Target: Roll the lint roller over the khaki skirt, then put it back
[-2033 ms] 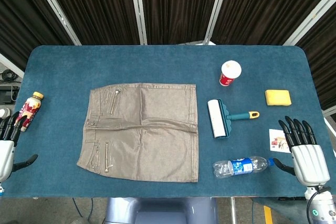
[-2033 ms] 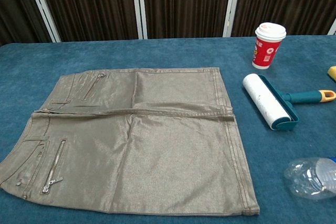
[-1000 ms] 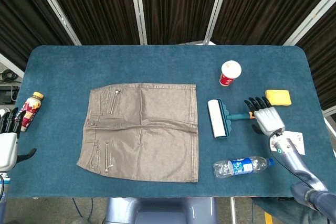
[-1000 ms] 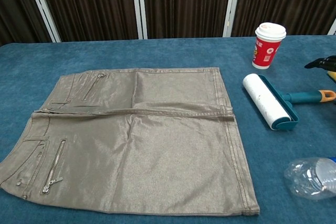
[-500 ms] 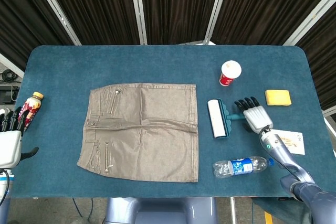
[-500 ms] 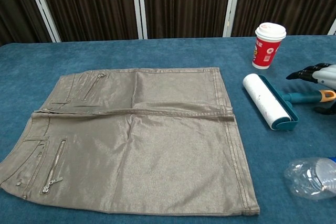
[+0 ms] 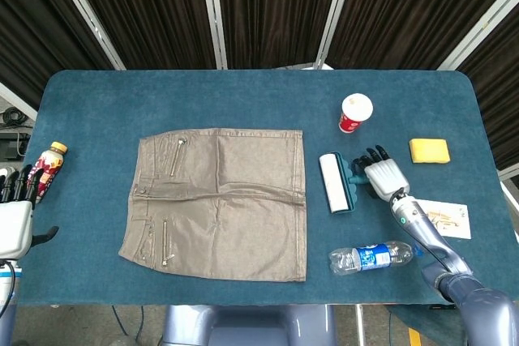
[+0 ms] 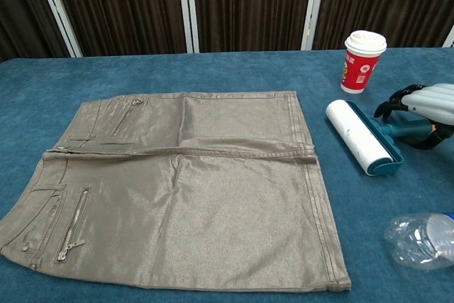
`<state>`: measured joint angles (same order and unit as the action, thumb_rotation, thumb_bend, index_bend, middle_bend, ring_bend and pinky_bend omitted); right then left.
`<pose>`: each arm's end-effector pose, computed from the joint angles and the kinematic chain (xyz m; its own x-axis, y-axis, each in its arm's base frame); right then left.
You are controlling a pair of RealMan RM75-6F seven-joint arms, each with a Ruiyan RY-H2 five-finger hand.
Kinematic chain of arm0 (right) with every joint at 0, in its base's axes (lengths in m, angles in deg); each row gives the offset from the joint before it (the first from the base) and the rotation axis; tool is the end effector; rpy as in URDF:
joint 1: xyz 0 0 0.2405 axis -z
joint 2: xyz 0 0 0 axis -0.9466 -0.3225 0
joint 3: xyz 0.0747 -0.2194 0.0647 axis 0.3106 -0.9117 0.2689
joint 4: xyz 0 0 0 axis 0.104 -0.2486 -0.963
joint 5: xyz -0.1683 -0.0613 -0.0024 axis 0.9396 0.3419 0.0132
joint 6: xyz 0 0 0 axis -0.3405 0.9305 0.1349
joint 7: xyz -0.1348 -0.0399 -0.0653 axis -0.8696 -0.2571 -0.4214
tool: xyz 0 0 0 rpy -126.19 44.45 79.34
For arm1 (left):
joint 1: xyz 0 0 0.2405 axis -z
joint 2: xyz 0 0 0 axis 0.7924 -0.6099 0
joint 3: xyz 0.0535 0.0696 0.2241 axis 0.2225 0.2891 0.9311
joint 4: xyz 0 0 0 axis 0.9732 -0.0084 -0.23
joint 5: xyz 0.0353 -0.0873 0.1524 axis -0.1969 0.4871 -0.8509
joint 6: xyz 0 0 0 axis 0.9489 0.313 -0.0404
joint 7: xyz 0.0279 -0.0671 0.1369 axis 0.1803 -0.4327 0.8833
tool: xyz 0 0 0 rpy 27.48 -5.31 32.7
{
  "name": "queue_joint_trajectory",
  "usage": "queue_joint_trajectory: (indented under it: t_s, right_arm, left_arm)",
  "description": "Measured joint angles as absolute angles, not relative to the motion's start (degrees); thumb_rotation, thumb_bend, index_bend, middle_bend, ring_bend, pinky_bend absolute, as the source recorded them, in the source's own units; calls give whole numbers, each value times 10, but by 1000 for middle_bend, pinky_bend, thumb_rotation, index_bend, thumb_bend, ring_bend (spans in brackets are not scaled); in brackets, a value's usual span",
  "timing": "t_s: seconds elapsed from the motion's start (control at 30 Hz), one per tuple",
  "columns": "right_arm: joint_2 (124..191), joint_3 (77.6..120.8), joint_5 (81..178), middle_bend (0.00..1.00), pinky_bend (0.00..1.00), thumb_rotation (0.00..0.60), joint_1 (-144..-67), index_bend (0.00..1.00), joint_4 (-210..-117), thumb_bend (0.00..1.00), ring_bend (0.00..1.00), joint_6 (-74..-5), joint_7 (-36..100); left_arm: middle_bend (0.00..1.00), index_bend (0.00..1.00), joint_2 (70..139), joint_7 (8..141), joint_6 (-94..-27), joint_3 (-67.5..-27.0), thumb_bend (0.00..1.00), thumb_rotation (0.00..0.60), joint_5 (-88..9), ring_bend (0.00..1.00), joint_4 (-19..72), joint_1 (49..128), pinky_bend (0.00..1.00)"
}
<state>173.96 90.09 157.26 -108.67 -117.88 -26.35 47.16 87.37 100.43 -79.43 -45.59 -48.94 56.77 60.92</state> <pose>-0.2858 -0.3737 0.0298 0.6903 -0.2245 0.6878 -0.7187 -0.3226 0.6159 -0.2736 0.2101 0.1710 0.5787 0.0559 0.8136 0.7995 0.1576 -0.5796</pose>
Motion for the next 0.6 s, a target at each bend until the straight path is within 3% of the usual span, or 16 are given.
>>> queue_joint_trajectory:
  t_s: [0.1,0.2,0.37,0.6]
  right_arm:
    - [1743,899,1573,442,308,600,-1088,388,-1173,598,319,-265,472]
    - [1746,898,1574,482,373,600,-1087,434,-1168,693,367,-279,480]
    - [1746,890,1583,487,395,600,-1082,454,-1159,795,382,-317,508]
    - [1724,883,1595,487,395,600,-1074,456,-1175,848,383,-371,517]
  left_arm:
    - [0,0,874,1005,-793,-456,0,600,-487,0,566,610,0]
    - [0,0,874,1005,-793,-456,0,600,-485,0,566,611,0]
    - [0,0,874,1003,-792,-454,0,600,-487,0,568,612,0]
    - [0,0,868,994,-795,-450,0,600,-498,0,576,610,0]
